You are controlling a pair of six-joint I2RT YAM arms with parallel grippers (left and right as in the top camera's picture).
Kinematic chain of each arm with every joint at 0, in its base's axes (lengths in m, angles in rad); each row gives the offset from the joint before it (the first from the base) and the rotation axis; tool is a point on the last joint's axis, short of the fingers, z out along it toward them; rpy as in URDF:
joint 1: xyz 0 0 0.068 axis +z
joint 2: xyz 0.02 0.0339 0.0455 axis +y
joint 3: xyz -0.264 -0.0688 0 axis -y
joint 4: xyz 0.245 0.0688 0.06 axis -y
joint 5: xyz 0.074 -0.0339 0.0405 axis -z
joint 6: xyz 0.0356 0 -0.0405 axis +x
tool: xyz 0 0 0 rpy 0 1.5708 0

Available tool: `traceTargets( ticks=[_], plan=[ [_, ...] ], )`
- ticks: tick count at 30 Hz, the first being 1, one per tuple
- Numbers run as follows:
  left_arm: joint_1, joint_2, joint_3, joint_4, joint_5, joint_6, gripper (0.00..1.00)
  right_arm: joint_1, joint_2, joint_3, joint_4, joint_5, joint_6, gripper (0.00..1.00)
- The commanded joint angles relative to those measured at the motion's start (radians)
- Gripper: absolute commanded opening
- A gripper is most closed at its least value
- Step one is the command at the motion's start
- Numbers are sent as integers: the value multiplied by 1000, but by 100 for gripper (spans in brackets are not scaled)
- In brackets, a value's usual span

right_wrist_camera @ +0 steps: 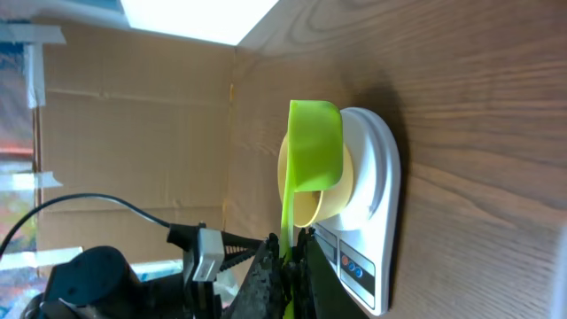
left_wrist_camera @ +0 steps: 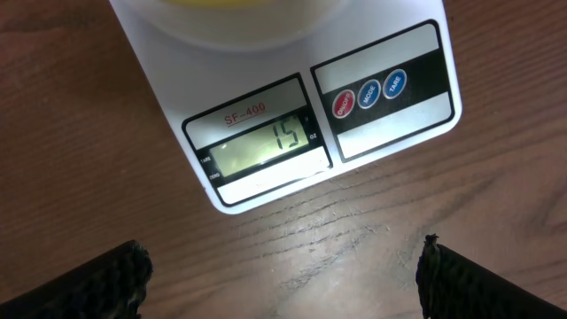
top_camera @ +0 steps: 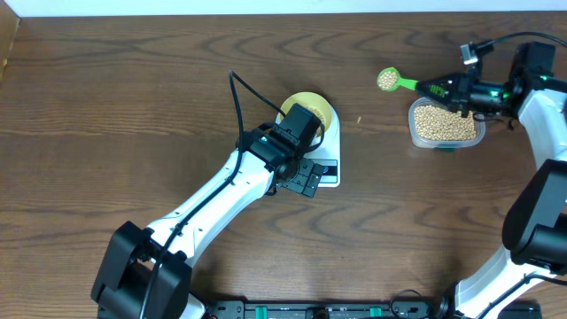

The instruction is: Scoop item into bowl and weigh 50g on scale

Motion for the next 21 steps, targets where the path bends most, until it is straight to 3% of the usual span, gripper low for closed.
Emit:
traceTargets(
  ticks=[1, 21],
  plan=[
    [-1, 2, -2, 0, -13, -9, 98, 34, 13, -2, 19, -32, 57, 1],
    [-1, 2, -2, 0, -13, -9, 98, 248, 13, -2, 178, 11, 154, 1]
  ],
)
